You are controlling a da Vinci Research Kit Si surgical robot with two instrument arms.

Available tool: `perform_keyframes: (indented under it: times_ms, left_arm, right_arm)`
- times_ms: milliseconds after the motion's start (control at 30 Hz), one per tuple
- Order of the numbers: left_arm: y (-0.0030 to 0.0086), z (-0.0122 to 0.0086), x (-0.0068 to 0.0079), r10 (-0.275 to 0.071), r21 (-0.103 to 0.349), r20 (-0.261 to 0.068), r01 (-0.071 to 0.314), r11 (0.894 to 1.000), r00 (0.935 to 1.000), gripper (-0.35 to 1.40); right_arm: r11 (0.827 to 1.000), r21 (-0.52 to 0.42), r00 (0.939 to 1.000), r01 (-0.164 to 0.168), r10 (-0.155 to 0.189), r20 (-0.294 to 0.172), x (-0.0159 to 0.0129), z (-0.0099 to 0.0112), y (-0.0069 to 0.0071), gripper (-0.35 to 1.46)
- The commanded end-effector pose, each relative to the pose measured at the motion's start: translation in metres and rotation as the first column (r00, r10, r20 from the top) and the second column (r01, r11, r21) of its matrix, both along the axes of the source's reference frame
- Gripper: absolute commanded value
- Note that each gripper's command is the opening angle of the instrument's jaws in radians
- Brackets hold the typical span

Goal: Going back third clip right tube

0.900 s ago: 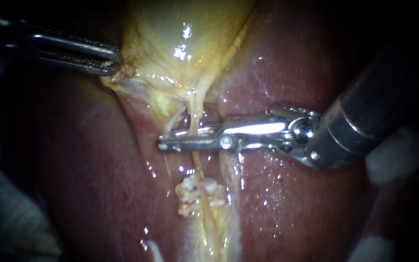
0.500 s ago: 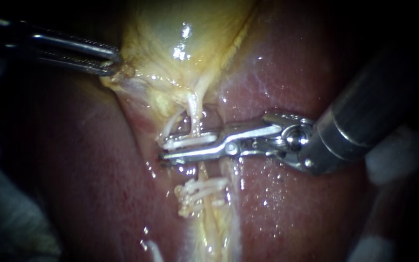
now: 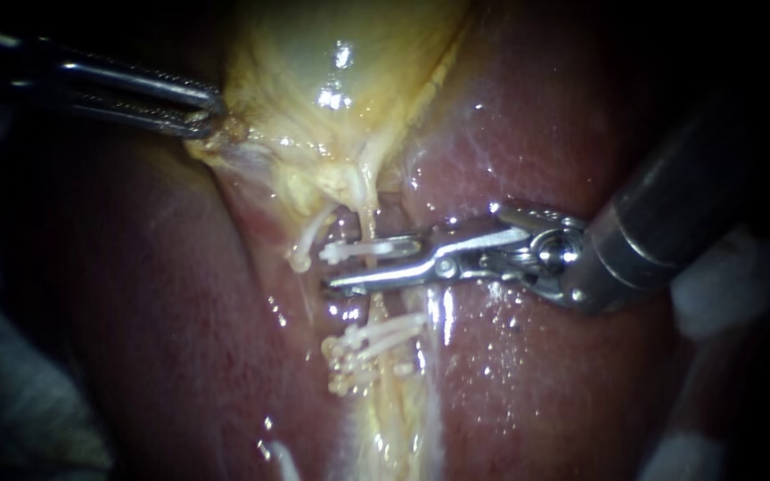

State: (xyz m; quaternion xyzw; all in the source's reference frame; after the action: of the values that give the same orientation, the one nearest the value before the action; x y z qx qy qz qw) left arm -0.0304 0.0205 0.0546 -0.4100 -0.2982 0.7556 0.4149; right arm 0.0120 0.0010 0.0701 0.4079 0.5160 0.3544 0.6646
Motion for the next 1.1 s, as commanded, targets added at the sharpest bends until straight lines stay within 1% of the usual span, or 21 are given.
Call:
perform_keyframes:
  times_ms: [33, 233, 300, 367, 400, 433, 467, 500, 533, 600, 633, 733, 767, 833, 900, 967, 1067, 1100]
  left_arm:
    - [0.0000, 0.0000, 0.0000, 0.000, 0.000, 0.000, 0.000, 1.000, 1.0000, -0.35]
    - [0.0000, 0.0001, 0.0000, 0.000, -0.001, 0.000, 0.000, 1.000, 1.0000, -0.35]
    - [0.0000, 0.0001, 0.0000, 0.000, -0.001, 0.000, 0.000, 1.000, 1.0000, -0.35]
    - [0.0000, 0.0001, 0.0000, 0.000, -0.001, 0.000, 0.000, 1.000, 1.0000, -0.35]
    - [0.0000, 0.0001, 0.0000, 0.000, -0.001, 0.000, 0.000, 1.000, 1.0000, -0.35]
    - [-0.0001, 0.0001, 0.0000, 0.000, -0.001, 0.000, 0.000, 1.000, 1.0000, -0.35]
    - [0.0000, 0.0001, 0.0000, 0.000, -0.001, 0.000, 0.000, 1.000, 1.0000, -0.35]
    - [0.0000, 0.0001, 0.0000, 0.000, -0.001, 0.000, 0.000, 1.000, 1.0000, -0.35]
    - [0.0000, 0.0001, 0.0000, 0.000, -0.001, 0.000, 0.000, 1.000, 1.0000, -0.35]
    - [0.0000, 0.0001, 0.0000, 0.000, -0.001, 0.000, 0.000, 1.000, 1.0000, -0.35]
    - [0.0000, 0.0001, 0.0000, 0.000, -0.001, 0.000, 0.000, 1.000, 1.0000, -0.35]
    - [0.0000, 0.0001, 0.0000, 0.000, -0.001, 0.000, 0.000, 1.000, 1.0000, -0.35]
    - [0.0000, 0.0001, 0.0000, 0.000, -0.001, 0.000, 0.000, 1.000, 1.0000, -0.35]
    - [0.0000, 0.0001, 0.0000, 0.000, -0.001, 0.000, 0.000, 1.000, 1.0000, -0.35]
    - [0.0000, 0.0001, 0.0000, 0.000, -0.001, 0.000, 0.000, 1.000, 1.0000, -0.35]
    - [0.0000, 0.0001, 0.0000, 0.000, -0.001, 0.000, 0.000, 1.000, 1.0000, -0.35]
    - [0.0000, 0.0001, 0.0000, 0.000, -0.001, 0.000, 0.000, 1.000, 1.0000, -0.35]
    - [0.0000, 0.0001, 0.0000, 0.000, -0.001, 0.000, 0.000, 1.000, 1.0000, -0.35]
  right_arm:
    - [1.000, -0.006, 1.0000, -0.001, 0.001, 0.003, 0.0000, 0.0000, 0.0000, 0.44]
    - [1.000, -0.020, 0.9999, 0.004, -0.004, 0.013, -0.0002, 0.0001, 0.0001, 0.44]
    - [0.998, -0.059, 0.9999, 0.013, -0.012, 0.005, -0.0004, 0.0000, 0.0001, 0.45]
    - [0.991, -0.133, 0.9996, 0.027, -0.028, -0.006, -0.0008, -0.0005, -0.0001, 0.45]
    - [0.983, -0.180, 0.9994, 0.032, -0.033, -0.006, -0.0011, -0.0008, -0.0002, 0.45]
    - [0.972, -0.234, 0.9993, 0.038, -0.037, 0.006, -0.0015, -0.0013, -0.0002, 0.46]
    - [0.964, -0.263, 0.9991, 0.043, -0.040, 0.016, -0.0018, -0.0017, -0.0002, 0.47]
    - [0.949, -0.310, 0.9984, 0.054, -0.046, 0.031, -0.0022, -0.0021, -0.0002, 0.48]
    - [0.934, -0.352, 0.9976, 0.059, -0.043, 0.055, -0.0027, -0.0027, -0.0001, 0.48]
    - [0.912, -0.401, 0.9949, 0.083, -0.053, 0.086, -0.0035, -0.0036, 0.0002, 0.49]
    - [0.896, -0.433, 0.9932, 0.097, -0.060, 0.099, -0.0042, -0.0042, 0.0004, 0.49]
    - [0.869, -0.479, 0.9897, 0.124, -0.074, 0.123, -0.0056, -0.0055, 0.0007, 0.49]
    - [0.856, -0.501, 0.9891, 0.131, -0.078, 0.125, -0.0062, -0.0059, 0.0008, 0.49]
    - [0.836, -0.531, 0.9883, 0.141, -0.087, 0.125, -0.0071, -0.0066, 0.0008, 0.49]
    - [0.821, -0.551, 0.9879, 0.148, -0.097, 0.121, -0.0081, -0.0073, 0.0008, 0.49]
    - [0.802, -0.577, 0.9873, 0.156, -0.109, 0.116, -0.0087, -0.0080, 0.0007, 0.49]
    - [0.793, -0.588, 0.9868, 0.160, -0.116, 0.112, -0.0091, -0.0088, 0.0007, 0.49]
    - [0.786, -0.596, 0.9866, 0.163, -0.120, 0.111, -0.0092, -0.0090, 0.0006, 0.49]
